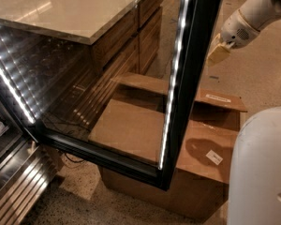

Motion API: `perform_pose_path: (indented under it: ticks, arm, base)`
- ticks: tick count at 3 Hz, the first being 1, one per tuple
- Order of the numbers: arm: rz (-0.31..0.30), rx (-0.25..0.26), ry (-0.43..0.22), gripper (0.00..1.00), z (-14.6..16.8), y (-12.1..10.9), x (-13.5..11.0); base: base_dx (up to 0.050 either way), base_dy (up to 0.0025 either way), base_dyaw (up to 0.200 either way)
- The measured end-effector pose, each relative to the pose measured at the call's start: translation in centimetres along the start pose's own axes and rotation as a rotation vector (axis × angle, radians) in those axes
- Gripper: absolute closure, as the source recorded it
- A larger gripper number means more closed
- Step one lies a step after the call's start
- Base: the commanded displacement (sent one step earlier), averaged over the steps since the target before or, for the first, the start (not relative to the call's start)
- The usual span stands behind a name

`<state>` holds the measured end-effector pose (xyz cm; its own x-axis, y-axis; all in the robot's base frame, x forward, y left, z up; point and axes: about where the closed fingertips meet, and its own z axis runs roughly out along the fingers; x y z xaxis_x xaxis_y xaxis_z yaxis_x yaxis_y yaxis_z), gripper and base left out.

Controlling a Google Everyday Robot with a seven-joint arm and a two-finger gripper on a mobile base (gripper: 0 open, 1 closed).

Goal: Close right fridge door

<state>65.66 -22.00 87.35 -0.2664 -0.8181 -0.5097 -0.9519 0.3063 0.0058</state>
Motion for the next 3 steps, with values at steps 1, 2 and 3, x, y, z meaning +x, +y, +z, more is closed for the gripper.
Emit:
perform_pose_path:
  ticks: [1,2,3]
  arm:
    - [0.0,0.0,0.0,1.0,0.0,0.0,0.0]
    - [0.0,0.0,0.0,1.0,0.01,-0.01,-0.01]
    - [-0.006,0.001,-0.003,1.0,0.37,-0.26,-0.31]
  base:
    - [0.0,0.0,0.0]
    - [0.0,0.0,0.0]
    - [0.0,0.0,0.0]
